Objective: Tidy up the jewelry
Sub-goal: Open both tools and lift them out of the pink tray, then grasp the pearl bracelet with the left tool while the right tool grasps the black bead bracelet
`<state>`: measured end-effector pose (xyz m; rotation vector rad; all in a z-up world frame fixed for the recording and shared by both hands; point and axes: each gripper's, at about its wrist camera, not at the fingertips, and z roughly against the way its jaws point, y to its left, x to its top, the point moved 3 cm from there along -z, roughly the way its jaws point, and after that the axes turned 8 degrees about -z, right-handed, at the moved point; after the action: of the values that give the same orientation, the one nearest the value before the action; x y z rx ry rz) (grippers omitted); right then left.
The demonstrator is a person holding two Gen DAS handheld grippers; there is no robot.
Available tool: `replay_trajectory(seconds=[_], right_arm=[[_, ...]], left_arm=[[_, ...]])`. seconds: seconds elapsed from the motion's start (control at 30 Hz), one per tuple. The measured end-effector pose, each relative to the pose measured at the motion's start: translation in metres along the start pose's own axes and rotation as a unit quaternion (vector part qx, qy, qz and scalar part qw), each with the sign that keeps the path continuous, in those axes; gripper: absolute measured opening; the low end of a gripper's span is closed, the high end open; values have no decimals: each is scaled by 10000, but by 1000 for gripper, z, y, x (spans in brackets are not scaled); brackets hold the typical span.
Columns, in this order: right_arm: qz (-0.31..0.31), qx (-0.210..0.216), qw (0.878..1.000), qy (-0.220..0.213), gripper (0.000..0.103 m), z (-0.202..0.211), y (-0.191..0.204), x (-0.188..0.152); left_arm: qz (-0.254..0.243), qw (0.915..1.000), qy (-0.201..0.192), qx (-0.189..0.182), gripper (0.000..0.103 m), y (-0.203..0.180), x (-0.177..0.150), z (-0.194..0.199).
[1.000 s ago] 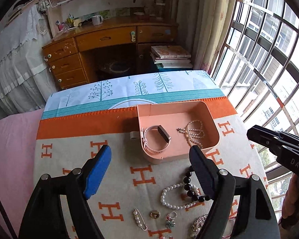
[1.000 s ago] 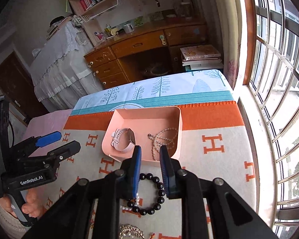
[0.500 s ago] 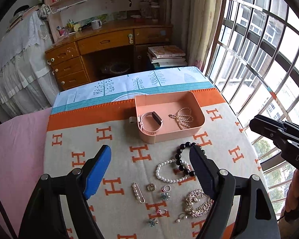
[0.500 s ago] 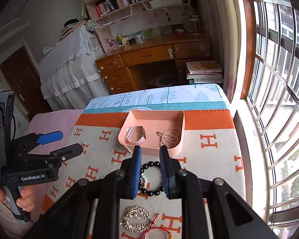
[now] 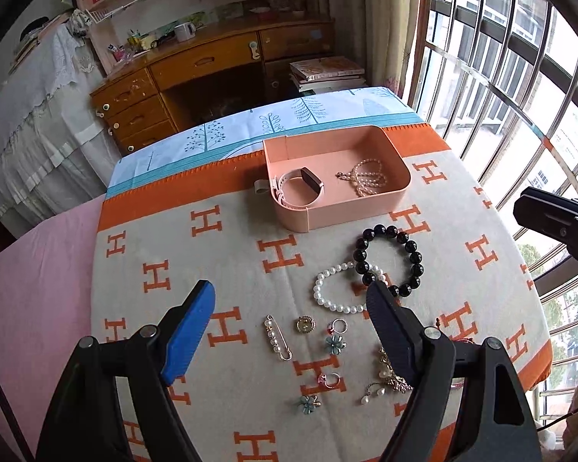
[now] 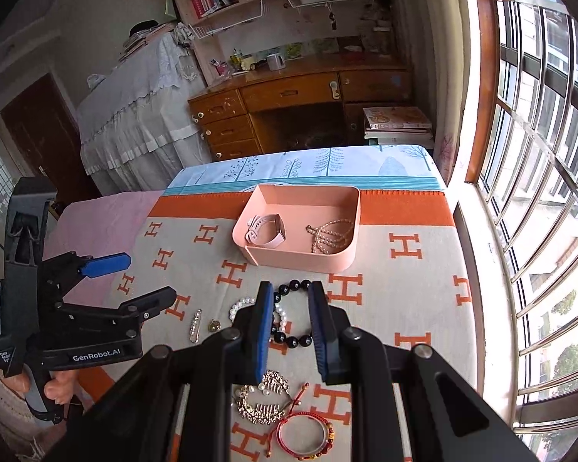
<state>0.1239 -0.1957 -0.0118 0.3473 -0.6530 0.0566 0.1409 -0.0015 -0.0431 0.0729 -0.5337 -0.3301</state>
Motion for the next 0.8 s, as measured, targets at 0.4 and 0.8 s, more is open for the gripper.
replay_trajectory(seconds=[0.4,0.8], right_arm=[[99,-120,9988,455,42,-32,-12,-26],[-457,-340,9903,1265,42,-110,-43,-34]], left_arm=[[304,9965,599,-500,79,9,-26,-53],[1124,9809,1254,-975,78,30,-33,-140]])
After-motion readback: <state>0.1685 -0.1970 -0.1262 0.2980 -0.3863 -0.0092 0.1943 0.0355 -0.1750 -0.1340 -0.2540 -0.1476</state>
